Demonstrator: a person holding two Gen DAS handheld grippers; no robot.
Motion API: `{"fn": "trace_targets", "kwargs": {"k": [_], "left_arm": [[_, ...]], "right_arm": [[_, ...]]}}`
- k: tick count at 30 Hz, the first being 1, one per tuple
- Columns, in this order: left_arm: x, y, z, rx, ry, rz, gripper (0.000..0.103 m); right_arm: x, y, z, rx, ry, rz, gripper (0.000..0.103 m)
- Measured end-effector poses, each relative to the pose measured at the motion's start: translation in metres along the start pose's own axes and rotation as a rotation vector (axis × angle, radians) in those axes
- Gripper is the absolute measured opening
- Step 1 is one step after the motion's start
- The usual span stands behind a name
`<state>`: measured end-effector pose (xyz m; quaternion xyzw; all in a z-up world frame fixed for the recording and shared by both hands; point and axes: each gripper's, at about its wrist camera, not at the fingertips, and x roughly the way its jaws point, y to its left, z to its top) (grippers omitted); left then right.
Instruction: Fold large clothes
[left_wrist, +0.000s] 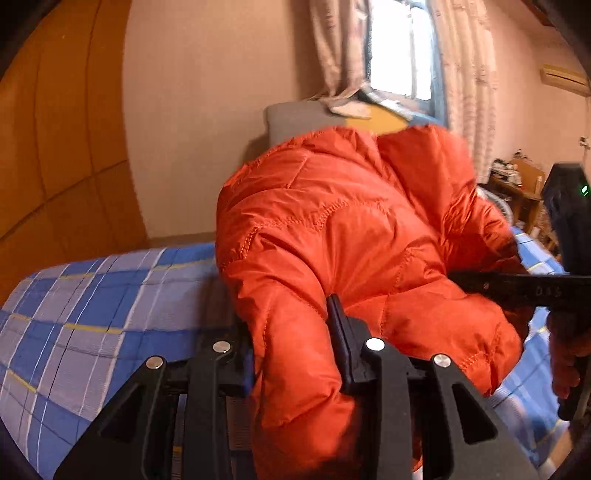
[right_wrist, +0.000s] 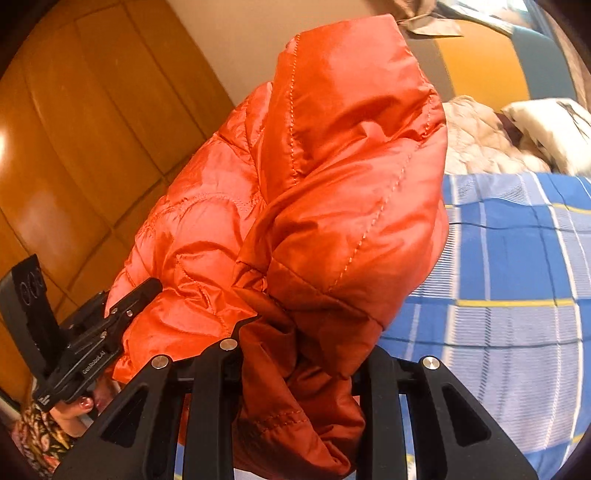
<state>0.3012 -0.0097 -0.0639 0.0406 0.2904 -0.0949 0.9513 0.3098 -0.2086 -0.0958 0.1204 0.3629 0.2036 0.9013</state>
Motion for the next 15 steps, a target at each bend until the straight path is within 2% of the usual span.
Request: {"fn": "trace_targets", "kwargs": {"k": [4, 6, 8, 9, 11, 15], "left_arm": [[0.029, 0.021, -0.024, -0.039, 0.082, 0.045, 0.033], [0.037, 0.027, -0.035, -0.077, 0.113, 0.05, 0.034], [0.035, 0.029, -0.041, -0.09, 0.112, 0.046, 0.035], [0.034, 0.027, -0.043, -0.083, 0.111, 0.047, 0.036], [0.03, 0.027, -0.042, -0.082, 0.111, 0.042, 0.041], [0.022, 0.033, -0.044, -0.122, 0.103, 0.041, 0.047]], "right_arm": [[0.026, 0.007, -0.004, -0.027, 0.018, -0.053, 0.027], [0.036, 0.001, -0.012, 0.002, 0.026, -0.074, 0.034], [0.037, -0.002, -0.015, 0.039, 0.03, -0.086, 0.045], [0.031, -0.005, -0.017, 0.054, 0.033, -0.082, 0.047], [0.02, -0.014, -0.019, 0.107, 0.033, -0.071, 0.058], [-0.02, -0.016, -0.012, 0.128, -0.065, -0.051, 0.061]]}}
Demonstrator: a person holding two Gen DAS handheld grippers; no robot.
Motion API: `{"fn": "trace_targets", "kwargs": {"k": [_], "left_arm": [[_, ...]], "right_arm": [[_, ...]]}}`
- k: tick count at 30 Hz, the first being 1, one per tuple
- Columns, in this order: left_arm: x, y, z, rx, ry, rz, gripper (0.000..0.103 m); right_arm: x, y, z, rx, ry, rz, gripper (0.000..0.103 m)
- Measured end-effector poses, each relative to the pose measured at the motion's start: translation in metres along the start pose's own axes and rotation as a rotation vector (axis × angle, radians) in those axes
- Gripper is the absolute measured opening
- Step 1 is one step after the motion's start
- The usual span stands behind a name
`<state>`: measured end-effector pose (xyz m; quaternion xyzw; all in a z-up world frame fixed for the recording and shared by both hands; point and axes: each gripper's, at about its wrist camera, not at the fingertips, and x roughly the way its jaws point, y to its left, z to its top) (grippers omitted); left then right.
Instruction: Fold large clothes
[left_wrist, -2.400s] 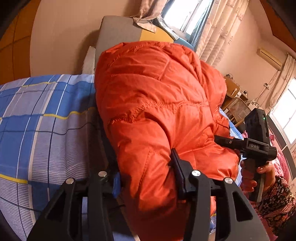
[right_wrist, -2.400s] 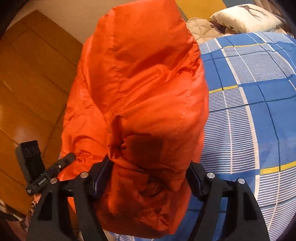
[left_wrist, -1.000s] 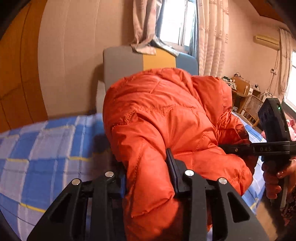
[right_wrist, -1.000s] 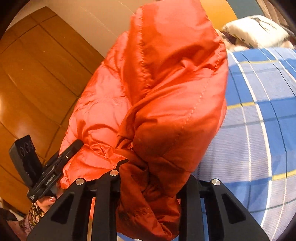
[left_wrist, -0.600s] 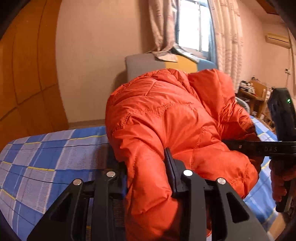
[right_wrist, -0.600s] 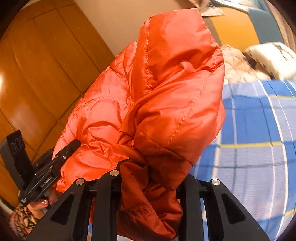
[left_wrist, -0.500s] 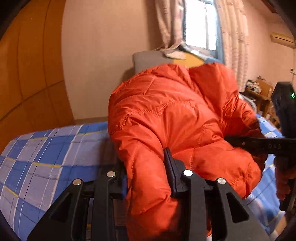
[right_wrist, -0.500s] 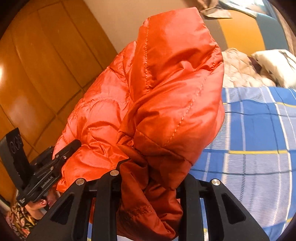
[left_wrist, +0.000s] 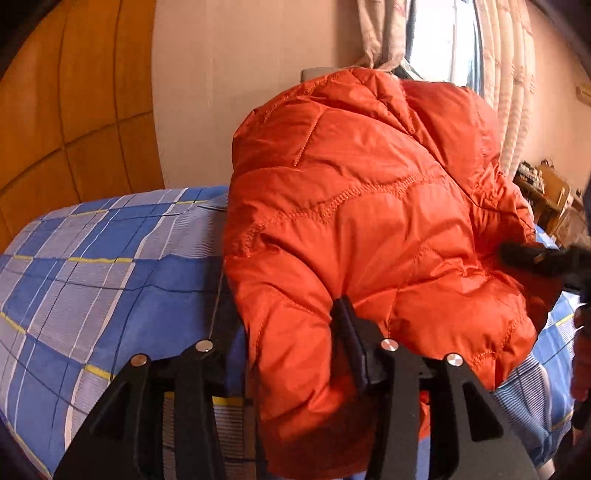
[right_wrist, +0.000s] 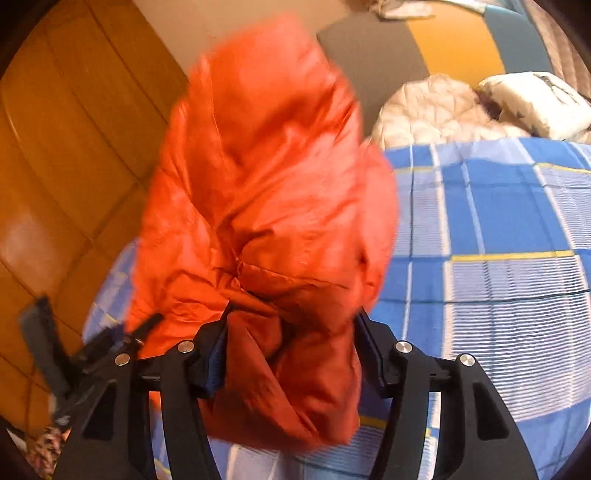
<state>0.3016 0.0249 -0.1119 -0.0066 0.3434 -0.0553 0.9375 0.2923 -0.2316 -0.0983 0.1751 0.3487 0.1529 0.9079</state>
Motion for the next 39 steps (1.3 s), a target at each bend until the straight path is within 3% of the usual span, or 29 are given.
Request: {"fn": "trace_targets", "kwargs": {"k": [4, 7, 8, 10, 13, 15, 19, 23, 27, 39], "left_arm": [[-0.013, 0.001, -0.008, -0.03, -0.013, 0.026, 0.052], [-0.027, -0.001, -0.013, -0.024, -0.035, 0.068, 0.059], [-0.028, -0.003, -0.014, -0.017, -0.039, 0.096, 0.059], [-0.03, -0.004, -0.016, -0.003, -0.032, 0.168, 0.06], [-0.029, -0.009, -0.013, 0.008, -0.009, 0.21, 0.06], [-0.024, -0.014, -0.011, 0.032, 0.004, 0.23, 0.06], [-0.02, -0.022, -0.007, 0.035, 0.005, 0.186, 0.06], [-0.01, -0.031, -0.001, 0.065, 0.005, 0.163, 0.061], [0.0, -0.027, 0.0, 0.03, 0.037, 0.121, 0.066], [-0.004, -0.023, -0.008, 0.023, 0.077, 0.17, 0.065]], "right_arm": [[-0.022, 0.016, 0.021, -0.08, -0.106, -0.02, 0.057], [-0.018, 0.043, 0.046, -0.198, -0.149, -0.068, 0.036], [-0.011, 0.049, 0.054, -0.212, -0.144, -0.072, 0.024], [0.006, 0.057, 0.068, -0.227, -0.122, -0.093, 0.017], [0.043, 0.059, 0.08, -0.226, -0.057, -0.159, 0.017], [0.07, 0.053, 0.079, -0.233, 0.008, -0.228, 0.011], [0.111, 0.034, 0.07, -0.265, 0.065, -0.379, 0.009], [0.132, 0.004, 0.065, -0.19, 0.107, -0.396, 0.009], [0.131, -0.018, 0.058, -0.127, 0.117, -0.358, 0.009], [0.062, 0.007, 0.027, -0.205, 0.008, -0.393, 0.009]]}}
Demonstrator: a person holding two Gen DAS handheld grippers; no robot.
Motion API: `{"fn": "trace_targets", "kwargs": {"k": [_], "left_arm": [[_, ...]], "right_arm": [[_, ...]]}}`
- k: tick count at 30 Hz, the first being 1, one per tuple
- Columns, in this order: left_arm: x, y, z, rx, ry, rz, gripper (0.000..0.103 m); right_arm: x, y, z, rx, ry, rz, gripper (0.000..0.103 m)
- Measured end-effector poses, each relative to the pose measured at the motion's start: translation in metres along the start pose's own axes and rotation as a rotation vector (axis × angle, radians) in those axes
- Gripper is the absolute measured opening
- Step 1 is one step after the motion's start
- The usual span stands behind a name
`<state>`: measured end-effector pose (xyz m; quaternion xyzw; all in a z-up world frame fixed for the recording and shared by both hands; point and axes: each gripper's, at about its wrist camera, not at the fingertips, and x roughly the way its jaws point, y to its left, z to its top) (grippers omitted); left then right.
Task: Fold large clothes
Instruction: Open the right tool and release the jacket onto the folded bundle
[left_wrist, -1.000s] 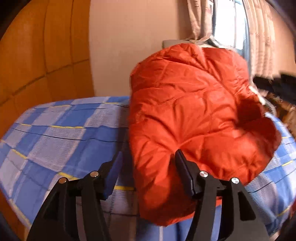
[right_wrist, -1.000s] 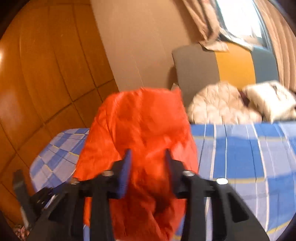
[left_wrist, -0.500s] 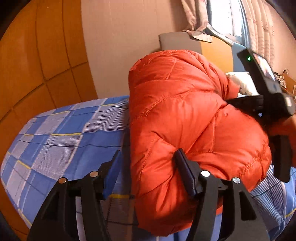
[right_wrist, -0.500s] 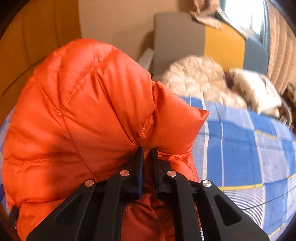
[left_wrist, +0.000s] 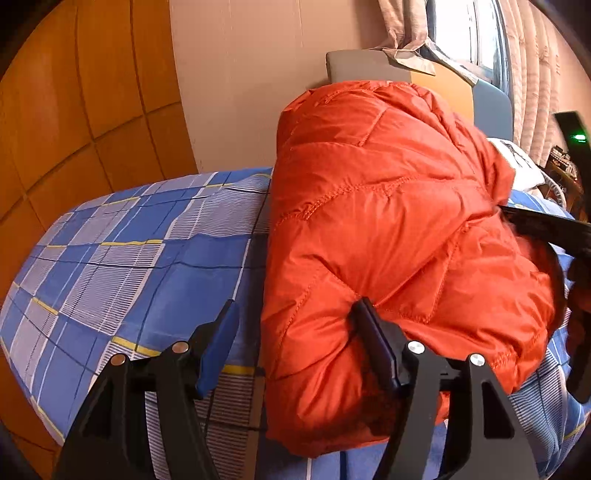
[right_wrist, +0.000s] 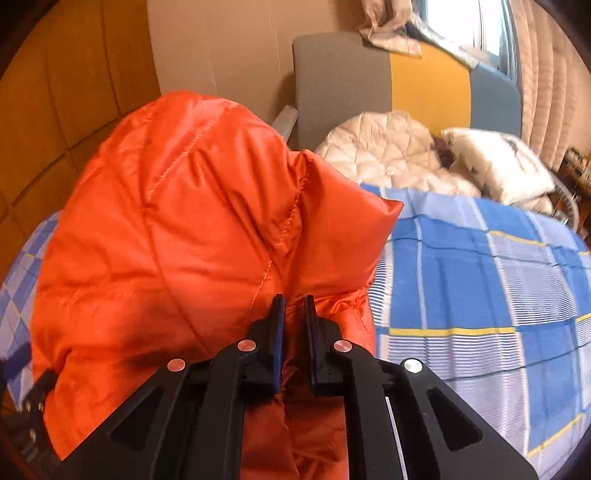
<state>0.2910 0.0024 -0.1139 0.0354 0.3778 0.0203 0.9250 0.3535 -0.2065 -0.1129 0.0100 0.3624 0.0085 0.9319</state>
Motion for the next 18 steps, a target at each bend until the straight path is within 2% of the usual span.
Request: {"fn": "trace_targets", "kwargs": {"k": [3, 6, 8, 11, 12, 14, 16, 18], "left_arm": [[-0.002, -0.001, -0.001, 0.003, -0.002, 0.008, 0.065], [-0.005, -0.003, -0.001, 0.018, -0.009, 0.011, 0.065], [-0.009, -0.005, 0.0, 0.031, -0.01, 0.02, 0.065], [-0.017, -0.003, -0.002, 0.033, -0.004, 0.037, 0.066], [-0.02, -0.002, -0.002, 0.023, -0.003, 0.032, 0.067], [-0.03, 0.003, -0.005, -0.003, -0.008, 0.031, 0.08], [-0.039, 0.005, -0.009, -0.012, -0.017, 0.049, 0.091], [-0.049, 0.006, -0.014, -0.02, -0.018, 0.049, 0.096]], "right_arm": [[-0.002, 0.005, -0.007, -0.039, 0.002, -0.029, 0.009], [0.017, 0.003, -0.007, -0.062, 0.049, -0.051, 0.009], [0.014, -0.004, -0.001, -0.006, 0.059, -0.021, 0.009], [-0.012, -0.017, 0.001, 0.076, -0.006, 0.066, 0.01], [-0.025, -0.02, -0.001, 0.087, -0.035, 0.076, 0.014], [-0.045, -0.023, -0.007, 0.1, -0.069, 0.087, 0.042], [-0.068, -0.027, -0.019, 0.121, -0.105, 0.125, 0.049], [-0.083, -0.029, -0.031, 0.136, -0.098, 0.128, 0.049]]}}
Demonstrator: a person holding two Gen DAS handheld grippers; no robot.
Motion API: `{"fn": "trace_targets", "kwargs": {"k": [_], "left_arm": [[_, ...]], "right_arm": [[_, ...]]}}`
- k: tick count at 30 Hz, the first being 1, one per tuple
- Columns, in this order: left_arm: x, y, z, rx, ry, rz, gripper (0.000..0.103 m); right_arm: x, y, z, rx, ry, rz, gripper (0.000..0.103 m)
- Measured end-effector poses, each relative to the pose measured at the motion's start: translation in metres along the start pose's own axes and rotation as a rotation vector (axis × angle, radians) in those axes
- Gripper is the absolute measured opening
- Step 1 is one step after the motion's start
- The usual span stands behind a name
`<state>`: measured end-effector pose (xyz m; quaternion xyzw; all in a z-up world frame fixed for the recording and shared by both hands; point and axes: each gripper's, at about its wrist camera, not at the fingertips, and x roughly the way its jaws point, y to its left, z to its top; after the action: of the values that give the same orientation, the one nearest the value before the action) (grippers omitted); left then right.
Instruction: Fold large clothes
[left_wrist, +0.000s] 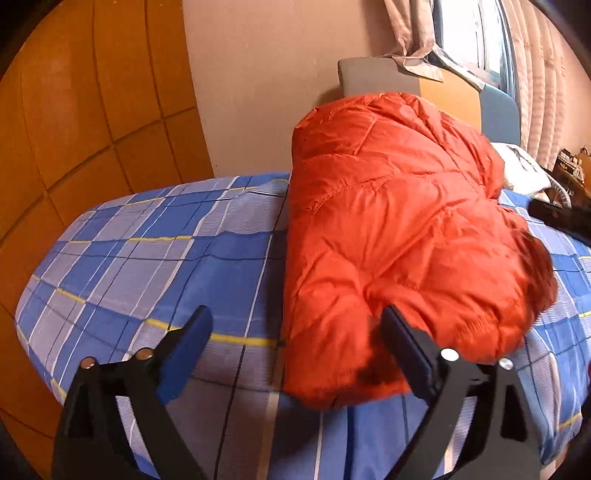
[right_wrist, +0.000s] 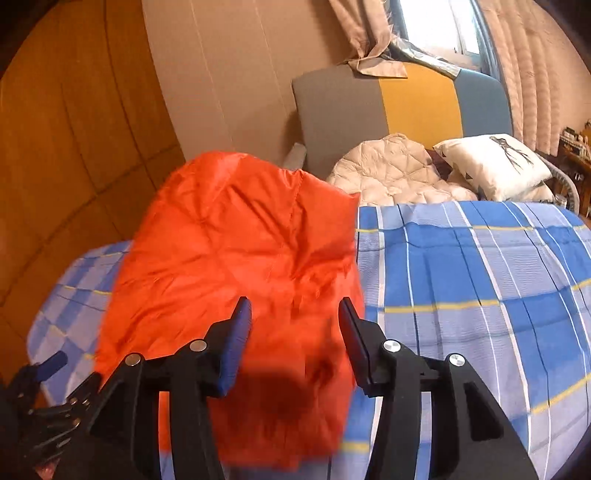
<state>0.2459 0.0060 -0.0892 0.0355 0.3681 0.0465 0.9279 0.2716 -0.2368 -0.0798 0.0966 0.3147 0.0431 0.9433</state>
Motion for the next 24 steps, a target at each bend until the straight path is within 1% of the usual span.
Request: {"fn": "trace_targets", "kwargs": {"k": [1, 2, 4, 5, 7, 8, 10, 12, 14, 16, 17, 21, 24], "left_arm": [[-0.006, 0.001, -0.003, -0.001, 0.001, 0.013, 0.1], [-0.011, 0.002, -0.007, 0.0, 0.002, 0.024, 0.101], [-0.021, 0.0, -0.014, 0.011, 0.003, 0.027, 0.101], [-0.028, 0.0, -0.019, 0.018, 0.001, 0.04, 0.101], [-0.037, 0.0, -0.027, 0.018, 0.003, 0.038, 0.101], [-0.041, 0.001, -0.03, 0.014, 0.007, 0.028, 0.101], [-0.049, 0.003, -0.037, 0.003, 0.025, 0.024, 0.101], [-0.057, 0.005, -0.044, -0.001, 0.026, 0.02, 0.101], [-0.068, 0.005, -0.05, -0.003, 0.016, 0.021, 0.101], [-0.076, 0.007, -0.053, -0.002, -0.009, 0.045, 0.101], [-0.081, 0.009, -0.055, -0.002, -0.022, 0.051, 0.101], [-0.096, 0.017, -0.057, -0.042, -0.042, 0.036, 0.101], [-0.102, 0.025, -0.057, -0.078, -0.051, 0.03, 0.101]], "right_arm": [[-0.009, -0.002, -0.007, 0.018, 0.006, 0.019, 0.049], [-0.017, -0.003, -0.015, 0.035, 0.011, 0.038, 0.049], [-0.027, -0.004, -0.028, 0.051, 0.024, 0.04, 0.049], [-0.032, -0.003, -0.036, 0.054, 0.034, 0.043, 0.049], [-0.042, 0.001, -0.05, 0.036, 0.043, 0.043, 0.05], [-0.045, 0.003, -0.055, 0.021, 0.04, 0.031, 0.061], [-0.059, 0.008, -0.067, -0.011, 0.011, 0.011, 0.078], [-0.072, 0.017, -0.078, -0.048, -0.012, -0.002, 0.082], [-0.081, 0.023, -0.085, -0.075, -0.031, -0.023, 0.095], [-0.089, 0.031, -0.089, -0.099, -0.051, -0.031, 0.097], [-0.091, 0.035, -0.091, -0.114, -0.057, -0.037, 0.1], [-0.1, 0.049, -0.095, -0.164, -0.089, -0.082, 0.1], [-0.103, 0.053, -0.1, -0.144, -0.094, -0.109, 0.1]]}}
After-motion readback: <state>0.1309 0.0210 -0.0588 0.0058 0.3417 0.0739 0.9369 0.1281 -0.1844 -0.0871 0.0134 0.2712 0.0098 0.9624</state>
